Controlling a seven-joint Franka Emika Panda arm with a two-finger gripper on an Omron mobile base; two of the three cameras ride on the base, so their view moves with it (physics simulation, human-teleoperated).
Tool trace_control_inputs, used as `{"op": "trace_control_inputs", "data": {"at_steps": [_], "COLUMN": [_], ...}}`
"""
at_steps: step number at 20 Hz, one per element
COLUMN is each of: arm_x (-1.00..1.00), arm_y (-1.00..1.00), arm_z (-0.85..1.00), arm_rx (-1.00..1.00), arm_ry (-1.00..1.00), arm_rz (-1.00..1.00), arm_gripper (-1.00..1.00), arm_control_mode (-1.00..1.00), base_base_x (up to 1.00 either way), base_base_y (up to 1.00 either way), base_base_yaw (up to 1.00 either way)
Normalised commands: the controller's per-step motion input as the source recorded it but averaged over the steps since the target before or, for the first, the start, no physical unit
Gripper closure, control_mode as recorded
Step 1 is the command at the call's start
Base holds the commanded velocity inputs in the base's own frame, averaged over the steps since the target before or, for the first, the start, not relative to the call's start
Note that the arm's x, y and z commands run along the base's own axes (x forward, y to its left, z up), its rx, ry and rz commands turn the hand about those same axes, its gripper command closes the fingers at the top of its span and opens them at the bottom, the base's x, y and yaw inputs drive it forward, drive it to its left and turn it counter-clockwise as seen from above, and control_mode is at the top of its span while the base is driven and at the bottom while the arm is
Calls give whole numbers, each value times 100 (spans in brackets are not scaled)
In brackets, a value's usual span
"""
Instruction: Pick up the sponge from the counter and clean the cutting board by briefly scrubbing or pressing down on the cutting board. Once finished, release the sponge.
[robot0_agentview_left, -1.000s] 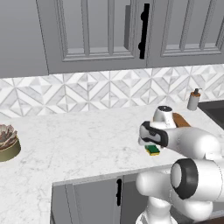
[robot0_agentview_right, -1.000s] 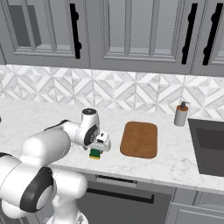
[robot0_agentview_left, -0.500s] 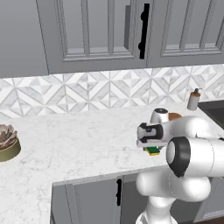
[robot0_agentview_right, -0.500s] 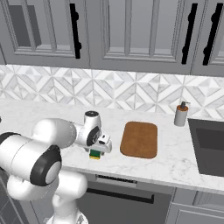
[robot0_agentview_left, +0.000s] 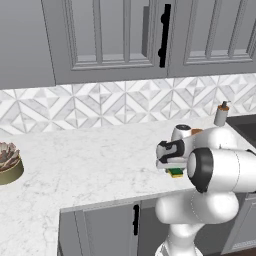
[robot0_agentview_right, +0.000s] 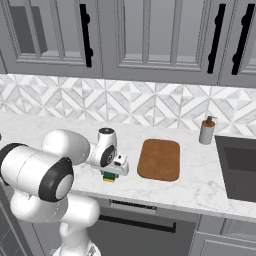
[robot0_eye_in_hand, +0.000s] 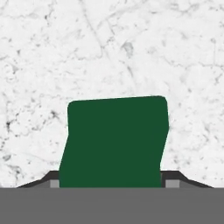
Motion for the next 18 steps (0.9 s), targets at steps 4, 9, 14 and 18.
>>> {"op": "trace_control_inputs", "data": {"at_steps": [4, 9, 14, 18], "arm_x": [0, 0, 8, 7], "arm_y": [-5, -86, -95, -83], "arm_z": [5, 70, 50, -4], "arm_rx": [0, 3, 0, -4], "arm_ry": [0, -12, -2, 3], "arm_rz": [0, -1, -5, -3], "arm_gripper": [100, 100, 100, 100], "arm_control_mode": [-100, -100, -100, -100], "base_base_x": [0, 0, 0, 0], "base_base_y": [0, 0, 0, 0], "base_base_yaw": [0, 0, 0, 0]}}
